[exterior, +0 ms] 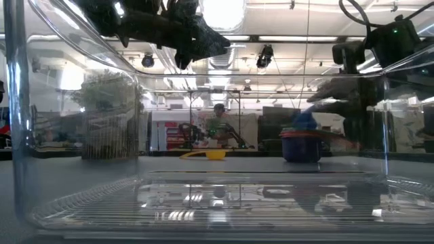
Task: Nest measuring cups in basket
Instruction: Stack the blue measuring cup on the green measuring cup, then stack the yellow measuring cup on the blue measuring cup
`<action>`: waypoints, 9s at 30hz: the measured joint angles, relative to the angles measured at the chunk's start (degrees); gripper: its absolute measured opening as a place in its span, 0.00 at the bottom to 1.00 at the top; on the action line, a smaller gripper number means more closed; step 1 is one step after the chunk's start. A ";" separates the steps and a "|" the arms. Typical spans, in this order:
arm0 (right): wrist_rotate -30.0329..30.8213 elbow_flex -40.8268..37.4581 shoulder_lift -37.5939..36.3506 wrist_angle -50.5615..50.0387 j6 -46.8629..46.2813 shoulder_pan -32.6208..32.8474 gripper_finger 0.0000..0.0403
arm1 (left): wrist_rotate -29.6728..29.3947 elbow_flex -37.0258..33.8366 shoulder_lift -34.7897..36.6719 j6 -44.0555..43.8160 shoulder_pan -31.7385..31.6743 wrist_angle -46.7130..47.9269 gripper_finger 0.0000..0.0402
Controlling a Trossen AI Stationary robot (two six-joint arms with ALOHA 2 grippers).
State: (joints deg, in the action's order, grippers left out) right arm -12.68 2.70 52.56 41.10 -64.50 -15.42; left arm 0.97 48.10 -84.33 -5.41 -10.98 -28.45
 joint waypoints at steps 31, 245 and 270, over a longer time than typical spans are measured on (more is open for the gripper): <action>8.41 21.17 -16.56 -53.77 35.10 0.04 0.38 | 0.17 -0.02 0.00 0.43 0.02 2.08 0.31; 39.21 30.25 -2.28 -47.54 64.61 16.90 0.52 | 5.79 4.19 -0.81 16.71 -15.80 31.61 0.34; 39.18 29.02 -1.70 -44.80 64.39 16.90 0.52 | 2.05 24.00 -17.55 26.15 -16.57 51.24 0.49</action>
State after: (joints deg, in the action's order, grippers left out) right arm 26.50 31.73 50.85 -3.70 -0.11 1.48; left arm 3.02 72.09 -101.89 20.74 -27.55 22.79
